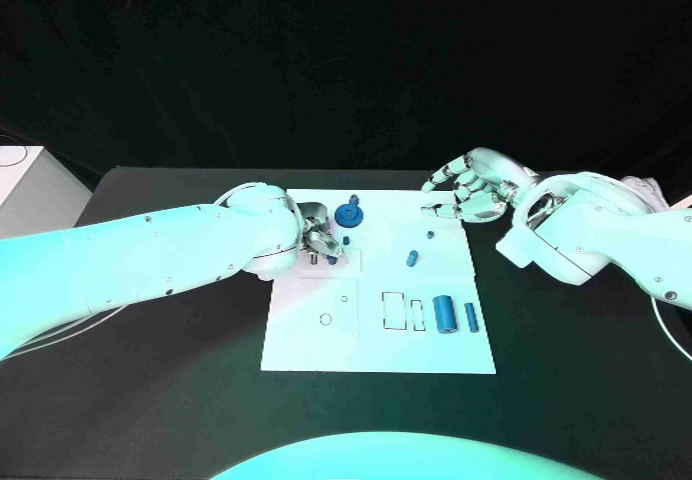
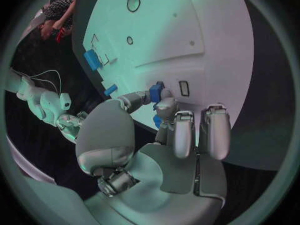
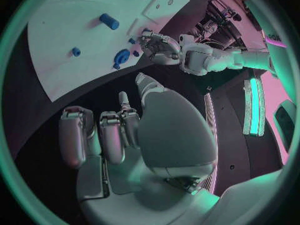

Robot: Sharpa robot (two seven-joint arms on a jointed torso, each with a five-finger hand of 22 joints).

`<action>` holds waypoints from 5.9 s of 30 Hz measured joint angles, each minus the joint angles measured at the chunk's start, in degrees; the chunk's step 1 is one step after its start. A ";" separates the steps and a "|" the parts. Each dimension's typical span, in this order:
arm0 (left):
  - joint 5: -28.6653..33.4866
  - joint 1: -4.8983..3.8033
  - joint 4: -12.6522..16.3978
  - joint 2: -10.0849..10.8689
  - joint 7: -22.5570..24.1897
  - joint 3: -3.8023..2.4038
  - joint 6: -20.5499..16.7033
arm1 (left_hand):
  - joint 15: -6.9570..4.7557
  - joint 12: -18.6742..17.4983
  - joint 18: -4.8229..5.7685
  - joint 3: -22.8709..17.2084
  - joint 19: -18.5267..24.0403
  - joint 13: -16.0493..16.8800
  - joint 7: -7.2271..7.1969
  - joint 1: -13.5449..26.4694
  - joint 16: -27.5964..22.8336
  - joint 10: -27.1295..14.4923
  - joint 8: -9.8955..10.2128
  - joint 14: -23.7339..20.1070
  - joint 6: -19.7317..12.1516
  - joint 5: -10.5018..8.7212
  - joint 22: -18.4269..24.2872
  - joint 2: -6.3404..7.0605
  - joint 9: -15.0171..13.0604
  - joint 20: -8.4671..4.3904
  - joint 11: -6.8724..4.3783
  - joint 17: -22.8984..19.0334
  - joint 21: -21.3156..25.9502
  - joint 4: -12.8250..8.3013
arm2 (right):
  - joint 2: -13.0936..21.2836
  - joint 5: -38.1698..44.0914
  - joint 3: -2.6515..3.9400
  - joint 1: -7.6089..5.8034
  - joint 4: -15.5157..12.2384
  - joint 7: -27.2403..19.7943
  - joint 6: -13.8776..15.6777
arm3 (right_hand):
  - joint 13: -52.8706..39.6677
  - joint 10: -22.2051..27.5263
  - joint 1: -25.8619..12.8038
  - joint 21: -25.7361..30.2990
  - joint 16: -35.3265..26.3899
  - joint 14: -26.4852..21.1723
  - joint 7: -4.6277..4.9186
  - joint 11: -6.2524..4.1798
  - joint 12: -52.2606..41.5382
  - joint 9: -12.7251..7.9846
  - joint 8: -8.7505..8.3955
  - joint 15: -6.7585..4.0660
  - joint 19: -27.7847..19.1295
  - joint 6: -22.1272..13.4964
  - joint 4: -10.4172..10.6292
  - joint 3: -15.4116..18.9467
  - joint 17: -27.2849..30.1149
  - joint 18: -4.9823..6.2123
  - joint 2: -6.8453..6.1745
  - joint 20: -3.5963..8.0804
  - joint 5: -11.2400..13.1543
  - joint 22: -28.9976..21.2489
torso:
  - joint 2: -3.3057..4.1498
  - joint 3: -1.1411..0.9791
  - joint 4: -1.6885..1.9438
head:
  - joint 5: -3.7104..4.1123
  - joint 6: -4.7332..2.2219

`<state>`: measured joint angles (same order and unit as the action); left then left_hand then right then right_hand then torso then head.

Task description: Assemble the parts on the task board

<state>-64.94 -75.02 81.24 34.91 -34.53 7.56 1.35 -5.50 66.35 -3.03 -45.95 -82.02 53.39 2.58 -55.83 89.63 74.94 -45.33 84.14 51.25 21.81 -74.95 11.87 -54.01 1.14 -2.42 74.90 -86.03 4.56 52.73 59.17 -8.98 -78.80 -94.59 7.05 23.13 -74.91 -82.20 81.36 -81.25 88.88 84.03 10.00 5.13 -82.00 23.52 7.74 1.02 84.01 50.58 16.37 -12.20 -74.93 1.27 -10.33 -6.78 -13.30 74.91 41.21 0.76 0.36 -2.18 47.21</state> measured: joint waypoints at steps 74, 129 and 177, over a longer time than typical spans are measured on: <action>-0.21 -0.21 -0.50 0.19 0.44 -0.26 3.25 | 0.00 0.55 0.00 -0.25 -1.12 1.00 -0.02 0.07 0.00 0.78 0.06 0.00 0.43 -0.10 0.03 -0.07 -0.09 -0.10 -0.53 0.00 -0.62 0.25 | 0.21 0.00 0.00 0.01 0.03 0.00 -0.08 | -0.02 0.00 -0.30 -0.01 0.01 0.00 0.00 0.00 0.00 -0.05 0.24 0.00 0.00 0.00 -0.17 -0.16 0.03 0.00 -0.30 0.00 -0.23 0.00 | -0.04 0.00 0.01 | -0.16 0.40; 0.58 -0.30 -3.54 -1.43 -0.19 -0.23 3.92 | -0.22 0.55 0.00 12.14 -1.33 0.85 -2.29 1.44 0.00 0.73 0.89 -0.22 4.09 -0.65 0.04 -1.13 -0.71 -0.31 -0.97 0.05 -0.62 5.80 | 0.25 -0.37 0.01 0.01 0.07 -1.09 -0.18 | 0.00 0.42 -8.52 1.55 -0.42 0.00 -0.23 0.01 0.22 -0.34 1.68 0.00 0.00 -0.99 0.38 5.66 0.01 0.00 0.22 0.00 -4.22 0.02 | -0.01 0.07 -0.03 | 0.33 0.30; 4.35 -0.57 -3.73 -1.31 0.10 -0.45 4.79 | 0.00 -1.80 0.00 15.00 0.23 -2.32 -0.65 -8.33 0.00 -1.76 1.47 0.00 1.76 -9.88 0.01 -4.39 -0.55 0.40 0.08 0.02 0.73 8.87 | 0.33 -0.47 0.00 0.00 0.07 -1.01 -0.54 | -0.02 0.41 -8.75 1.76 -0.42 0.00 -0.23 0.01 0.22 -0.33 2.00 0.00 0.00 -0.99 0.23 5.79 0.03 0.00 0.45 0.00 -4.80 0.04 | -0.02 0.08 0.01 | 0.56 0.43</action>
<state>-60.59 -75.59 77.51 33.60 -34.43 7.11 6.14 -5.50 64.56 -3.03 -30.95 -81.78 51.06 1.92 -64.16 89.63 73.18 -43.86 84.14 53.01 11.93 -74.94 7.48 -54.56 1.54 -2.34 74.93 -85.30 13.43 53.06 58.71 -8.98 -78.80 -94.53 6.04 22.59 -74.93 -81.79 72.61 -79.50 88.46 84.03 9.76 5.14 -81.79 23.18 9.74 1.03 84.00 49.59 16.61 -6.41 -74.91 1.26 -9.88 -6.78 -18.10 74.95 41.19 0.83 0.37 -1.61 47.64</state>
